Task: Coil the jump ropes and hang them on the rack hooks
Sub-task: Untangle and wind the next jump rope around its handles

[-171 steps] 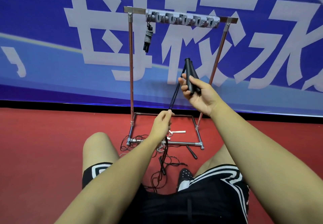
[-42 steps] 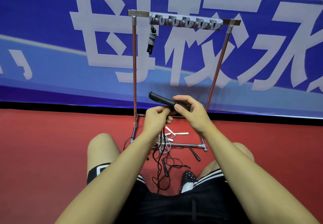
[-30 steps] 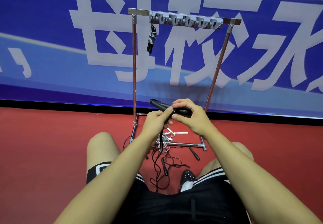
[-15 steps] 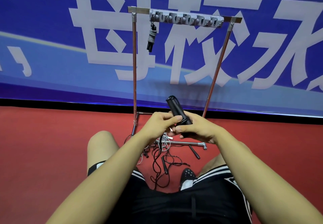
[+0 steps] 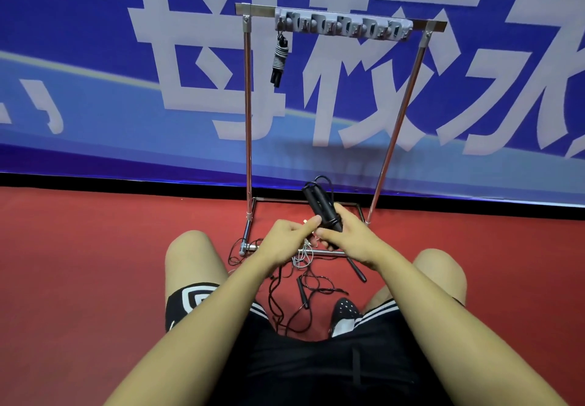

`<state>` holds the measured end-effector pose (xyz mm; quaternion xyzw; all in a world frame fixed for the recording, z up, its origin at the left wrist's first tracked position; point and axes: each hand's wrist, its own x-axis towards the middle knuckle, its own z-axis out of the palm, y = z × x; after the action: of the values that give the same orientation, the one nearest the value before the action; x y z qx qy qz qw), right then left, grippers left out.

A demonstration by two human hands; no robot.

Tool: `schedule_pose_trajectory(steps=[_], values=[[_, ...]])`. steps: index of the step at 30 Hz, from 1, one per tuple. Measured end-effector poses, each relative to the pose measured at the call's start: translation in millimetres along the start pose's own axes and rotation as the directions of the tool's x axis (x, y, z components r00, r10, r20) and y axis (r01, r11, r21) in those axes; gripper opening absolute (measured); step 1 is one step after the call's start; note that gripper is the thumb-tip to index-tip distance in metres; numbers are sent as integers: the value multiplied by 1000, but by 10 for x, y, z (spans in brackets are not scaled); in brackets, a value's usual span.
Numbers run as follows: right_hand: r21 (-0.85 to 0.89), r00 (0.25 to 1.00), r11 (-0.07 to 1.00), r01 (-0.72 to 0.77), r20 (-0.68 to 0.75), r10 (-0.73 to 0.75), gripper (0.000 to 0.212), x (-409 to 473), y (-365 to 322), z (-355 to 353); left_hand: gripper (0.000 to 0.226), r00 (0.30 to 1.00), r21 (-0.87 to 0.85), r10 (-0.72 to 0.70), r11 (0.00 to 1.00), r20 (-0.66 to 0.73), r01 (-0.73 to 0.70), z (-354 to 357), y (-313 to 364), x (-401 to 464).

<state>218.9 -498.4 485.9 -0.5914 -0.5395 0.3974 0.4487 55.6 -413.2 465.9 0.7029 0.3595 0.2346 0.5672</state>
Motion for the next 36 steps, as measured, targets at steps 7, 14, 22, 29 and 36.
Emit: schedule_pose_trajectory(steps=[7, 14, 22, 29, 36], values=[[22, 992, 996, -82, -92, 84, 28, -95, 330, -55, 42, 998, 54, 40, 998, -52, -37, 87, -571, -117], [-200, 985, 968, -155, -111, 135, 29, -167, 644, 65, 46, 996, 136, 69, 989, -64, -60, 195, -660, -107], [229, 955, 939, -257, -88, 283, 32, -153, 736, 173, 45, 998, 139, 23, 990, -64, -14, 253, -653, -138], [302, 931, 884, -358, 44, 362, 23, -239, 839, 284, 44, 983, 127, -36, 990, -178, 59, 377, -958, -217], [20, 954, 954, -300, -4, 300, 33, -238, 991, 286, 37, 996, 133, -33, 990, -88, 44, 404, -1071, -267]])
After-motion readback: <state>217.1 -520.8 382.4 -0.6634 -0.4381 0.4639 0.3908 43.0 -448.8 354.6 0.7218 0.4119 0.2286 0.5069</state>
